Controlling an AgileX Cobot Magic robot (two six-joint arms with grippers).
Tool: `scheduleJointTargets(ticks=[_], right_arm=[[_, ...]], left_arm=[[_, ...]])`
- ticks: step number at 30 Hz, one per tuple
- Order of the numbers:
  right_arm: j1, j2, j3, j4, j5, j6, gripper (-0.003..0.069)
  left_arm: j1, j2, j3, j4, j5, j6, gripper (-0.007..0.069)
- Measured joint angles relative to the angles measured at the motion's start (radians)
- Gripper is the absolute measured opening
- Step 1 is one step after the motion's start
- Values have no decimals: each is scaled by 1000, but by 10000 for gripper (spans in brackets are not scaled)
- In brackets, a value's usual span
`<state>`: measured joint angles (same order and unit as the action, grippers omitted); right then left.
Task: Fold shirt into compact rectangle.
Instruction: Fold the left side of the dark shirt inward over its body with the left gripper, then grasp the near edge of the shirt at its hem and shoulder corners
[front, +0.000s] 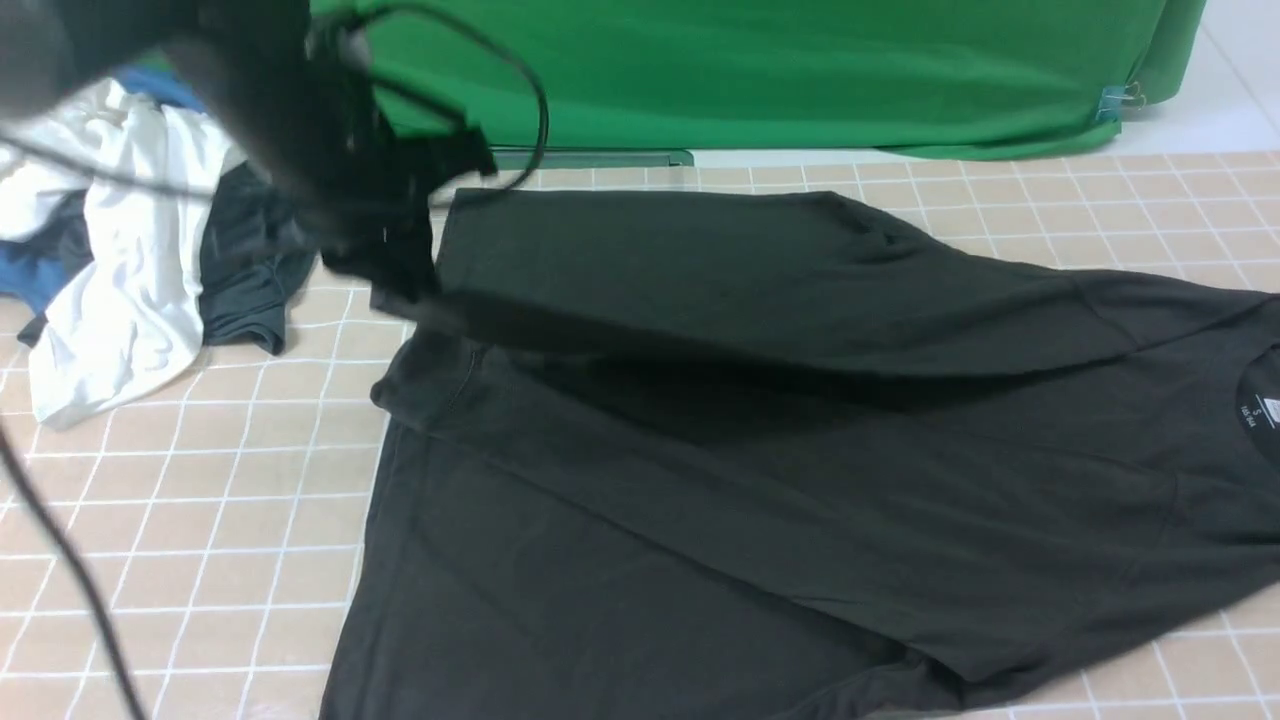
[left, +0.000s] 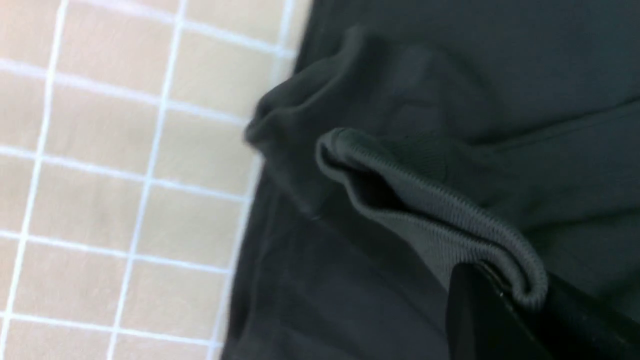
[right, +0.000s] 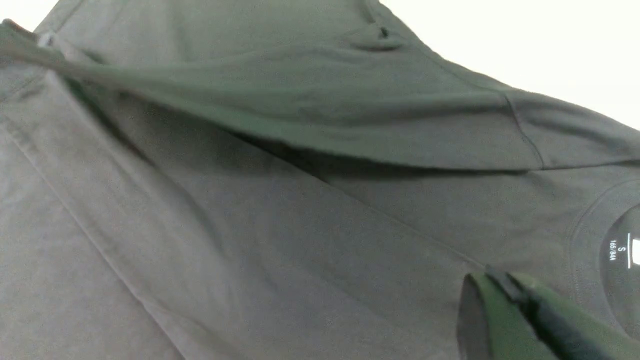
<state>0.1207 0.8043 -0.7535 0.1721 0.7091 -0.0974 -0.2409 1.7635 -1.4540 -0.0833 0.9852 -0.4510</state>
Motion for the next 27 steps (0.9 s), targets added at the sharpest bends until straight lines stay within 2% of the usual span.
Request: scheduleJointTargets(ticks=[4,9,14,19,24,27], right_arm=[[0,0,0,0,0,-1,30],[0,0,0,0,10,-4,30],[0,9,0,0,33,-4,30],[0,43,0,0,59,-4,30],[0,77,0,-1,75,-28,30],[0,94,0,-1,93,-56,30]], left_arm=[[-1,-11,177,26,-117,-22,18],[-1,-10,367,52,-349,-26,20],[-1,-10,400,52,-379,-26,38],[-1,-10,344,67,-245,-25,171],[-1,-14,207,64,-7,8,393],[-1,-34,185,17,89,57,470]])
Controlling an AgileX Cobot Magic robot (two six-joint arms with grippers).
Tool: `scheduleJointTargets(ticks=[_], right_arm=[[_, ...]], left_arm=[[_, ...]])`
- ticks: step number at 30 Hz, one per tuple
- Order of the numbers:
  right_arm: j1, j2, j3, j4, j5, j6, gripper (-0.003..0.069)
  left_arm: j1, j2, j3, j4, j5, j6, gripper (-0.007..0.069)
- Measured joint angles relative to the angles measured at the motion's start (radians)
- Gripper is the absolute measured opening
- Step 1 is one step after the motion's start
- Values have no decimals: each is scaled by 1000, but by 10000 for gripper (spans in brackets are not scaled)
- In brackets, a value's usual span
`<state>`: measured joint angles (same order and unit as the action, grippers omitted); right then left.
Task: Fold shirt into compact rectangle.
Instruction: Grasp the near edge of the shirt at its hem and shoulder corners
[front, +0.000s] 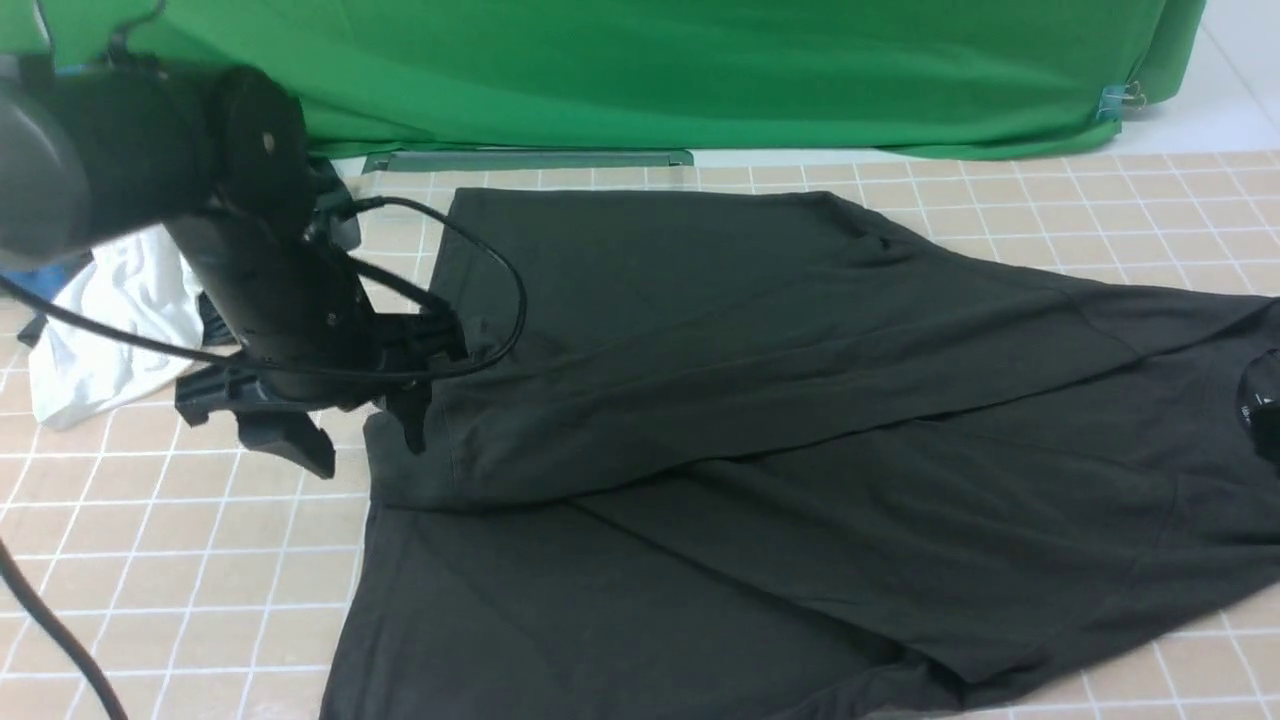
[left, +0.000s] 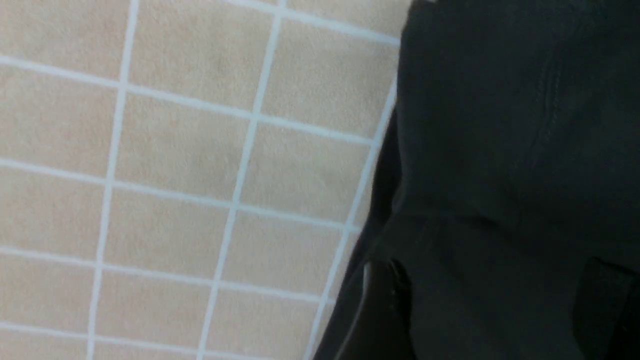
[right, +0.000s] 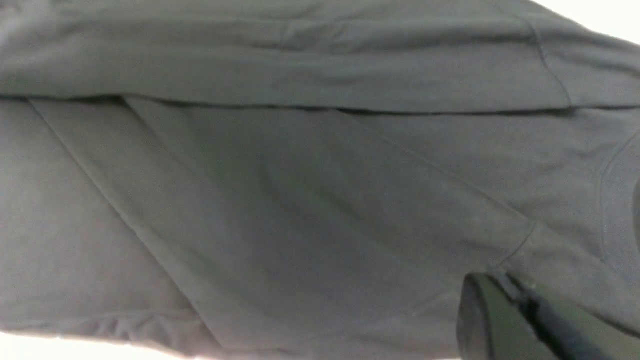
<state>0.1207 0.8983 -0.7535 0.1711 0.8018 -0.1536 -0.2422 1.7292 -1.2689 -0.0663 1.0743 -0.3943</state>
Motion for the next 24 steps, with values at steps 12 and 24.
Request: scheduleJointTargets(ticks=[12,24], right_arm=[[0,67,0,1,54,-22,32],[0,68,0,2,46,-22,39]], left_arm=[[0,-119,407,-115,-55,31,519],[3,-143,552,-174,-200,36,517]])
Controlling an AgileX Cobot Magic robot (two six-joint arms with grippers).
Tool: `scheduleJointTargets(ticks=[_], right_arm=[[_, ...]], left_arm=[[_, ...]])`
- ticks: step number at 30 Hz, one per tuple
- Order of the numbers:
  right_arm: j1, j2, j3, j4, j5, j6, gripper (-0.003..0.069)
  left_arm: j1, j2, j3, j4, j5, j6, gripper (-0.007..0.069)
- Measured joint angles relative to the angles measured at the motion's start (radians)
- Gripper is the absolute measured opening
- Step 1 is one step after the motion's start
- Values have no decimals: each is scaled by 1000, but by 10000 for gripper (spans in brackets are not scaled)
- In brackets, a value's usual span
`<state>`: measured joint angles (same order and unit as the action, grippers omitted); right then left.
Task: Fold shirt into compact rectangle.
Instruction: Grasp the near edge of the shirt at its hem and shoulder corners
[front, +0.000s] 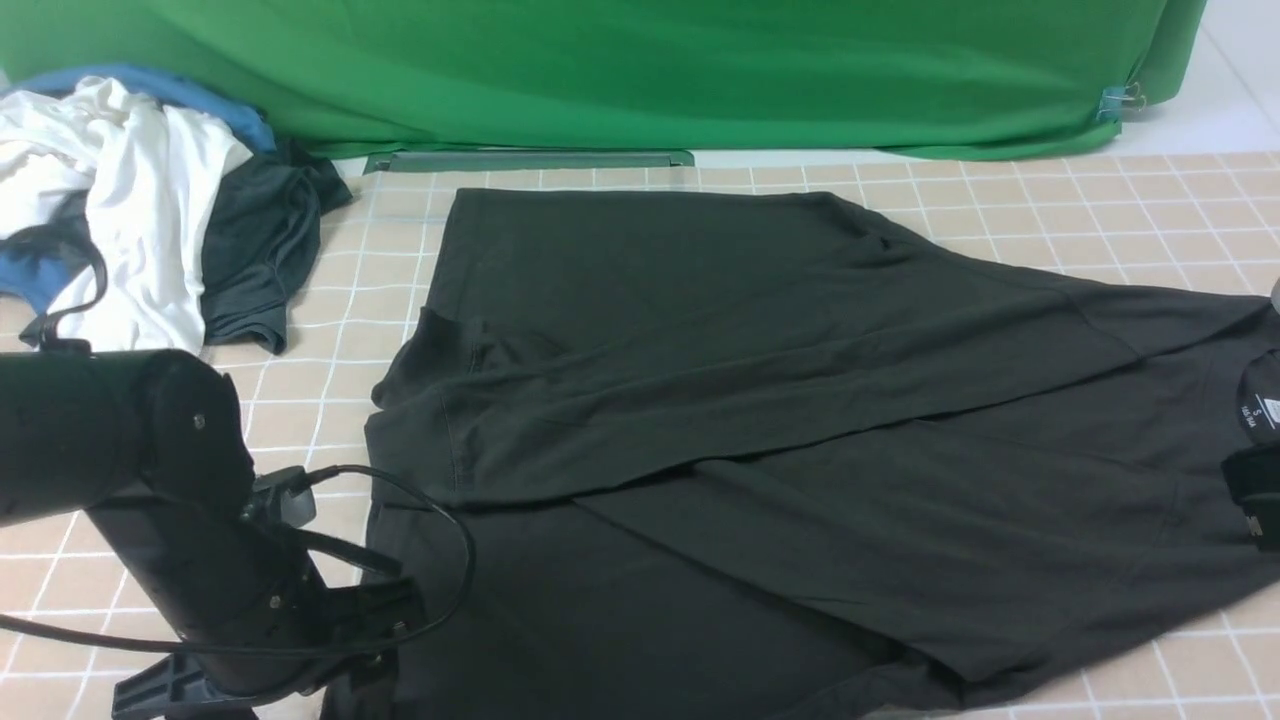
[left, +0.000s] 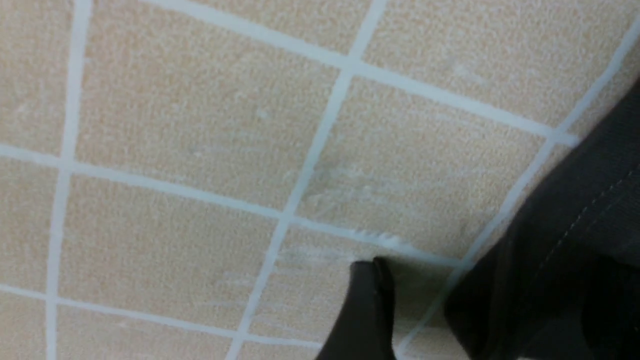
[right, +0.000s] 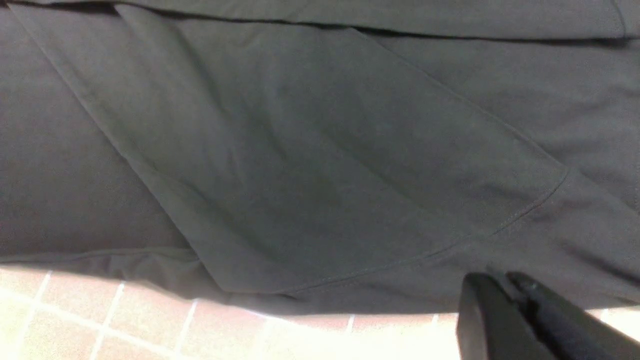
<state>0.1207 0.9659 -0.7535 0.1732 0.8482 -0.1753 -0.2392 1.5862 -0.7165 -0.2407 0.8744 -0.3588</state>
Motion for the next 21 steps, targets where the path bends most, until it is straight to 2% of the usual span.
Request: scheduleJointTargets(ticks=[3,6,7,8,12,13,15,16,19,21], right_arm=[[0,0,0,1,-1,0,43],[0,0,0,1,-2,0,47],[0,0,0,2,-2,0,50],[0,0,0,2,-2,0,50],[0,0,0,3,-2,0,53],[0,0,0,3,-2,0,55],[0,0,0,2,-1,-1,55],[0,0,0,-3,9,-1,56],[0,0,0,-47,46,7,59],[0,0,0,-131,94,75,59]], left_arm=[[1,0,0,-22,1,52,496],[1,0,1,-98,-15,89,426],[1,0,2,-131,-24,109,379],[1,0,2,-131,-26,113,372],[1,7,11,-212,-46,245,204],[1,10,11,-222,-51,262,139],[1,10,11,-224,-57,265,93],[0,10,11,-226,-63,271,46],[0,8,11,-216,-63,271,28],[0,-6,11,-192,-62,252,27]])
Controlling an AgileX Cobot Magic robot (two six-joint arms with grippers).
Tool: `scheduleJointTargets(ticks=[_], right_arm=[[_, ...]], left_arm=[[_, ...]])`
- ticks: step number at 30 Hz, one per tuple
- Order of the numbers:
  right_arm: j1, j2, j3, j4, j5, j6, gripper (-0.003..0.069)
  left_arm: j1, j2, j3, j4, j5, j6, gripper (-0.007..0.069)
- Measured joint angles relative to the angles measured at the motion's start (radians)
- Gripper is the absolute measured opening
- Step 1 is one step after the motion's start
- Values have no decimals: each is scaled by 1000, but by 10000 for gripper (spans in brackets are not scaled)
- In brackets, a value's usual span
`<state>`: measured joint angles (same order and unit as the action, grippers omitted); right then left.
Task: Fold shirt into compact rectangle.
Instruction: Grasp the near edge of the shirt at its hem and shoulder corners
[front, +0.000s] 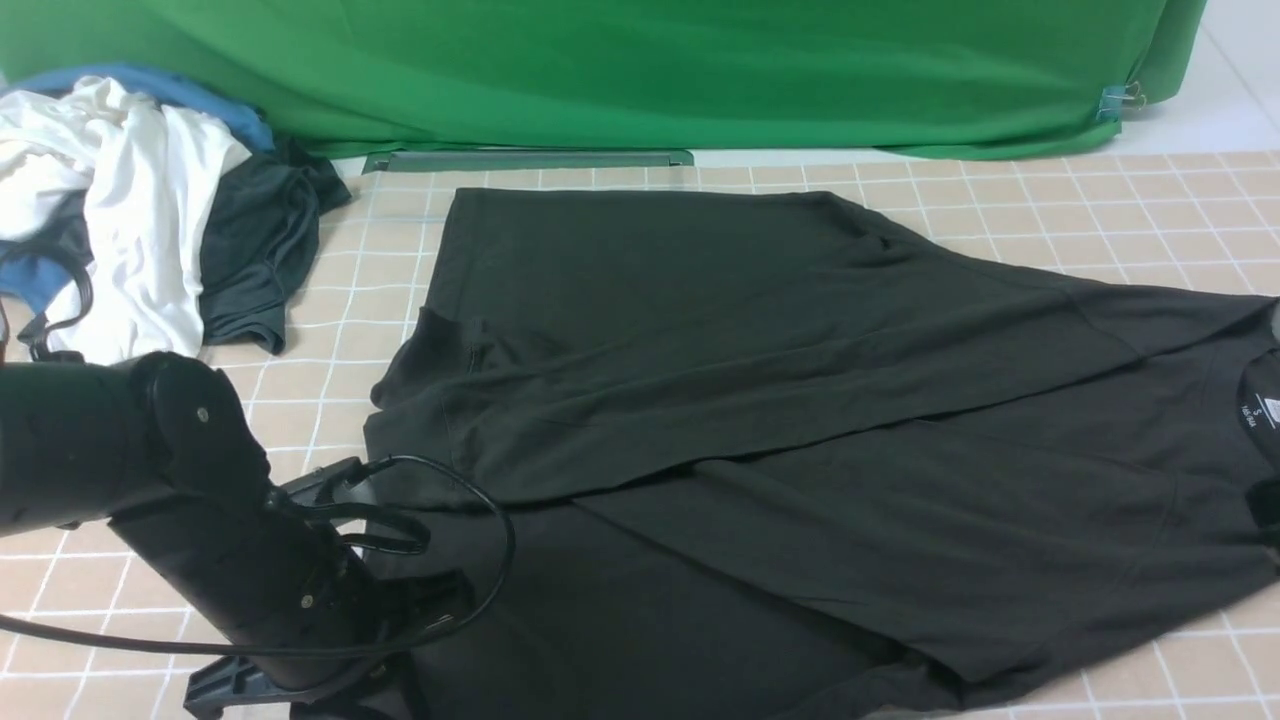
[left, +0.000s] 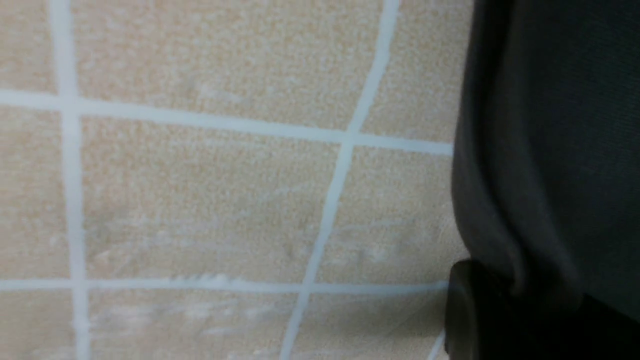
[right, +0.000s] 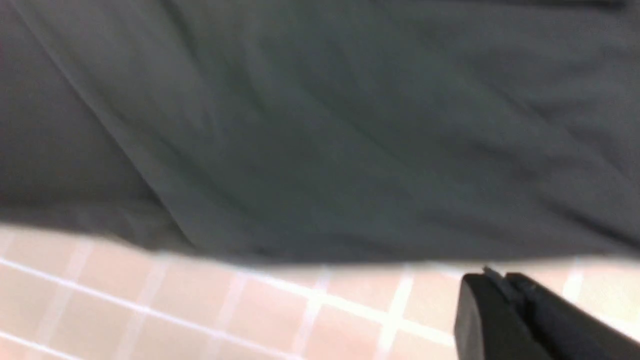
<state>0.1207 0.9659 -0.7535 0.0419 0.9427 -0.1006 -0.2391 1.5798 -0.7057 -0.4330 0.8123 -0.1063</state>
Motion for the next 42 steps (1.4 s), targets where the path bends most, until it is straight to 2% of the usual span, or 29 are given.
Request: scheduleJointTargets(ticks=[2,5,7,10,17,19,21,25,27,31,35,42], right_arm=[[0,1,0,-114,43,84,58],[-18,15,0,-210,89,158,39],[-50,42,0,-226,102,179,26],[-98,92,-1,-219,92,190,25],[-225,283,-6,-129,33,164,28],[-279,367,-7,-108,-14,183,59],[-323,425,-7,-104,-42,194,114],[-408,528,-8,-95,-113,227,286],[-428,561,-8,-62,-143,237,332],[-435,590,-8,52,-196,235,358],[-437,593,-8,190,-258,171,360],[-437,593,-8,239,-329,173,361]], left_arm=[[0,-25,0,35,10,-24,27],[0,-63,-15,107,73,-47,27],[0,-102,-58,169,166,-78,27],[0,-142,-105,219,199,-108,27],[0,-165,-116,245,214,-129,27],[0,-165,-116,245,214,-129,27],[0,-165,-116,246,214,-130,27],[0,-165,-116,247,209,-133,27],[0,-165,-116,250,205,-133,27],[0,-165,-116,253,195,-133,27],[0,-165,-116,262,193,-133,27],[0,-165,-116,271,191,-133,27]])
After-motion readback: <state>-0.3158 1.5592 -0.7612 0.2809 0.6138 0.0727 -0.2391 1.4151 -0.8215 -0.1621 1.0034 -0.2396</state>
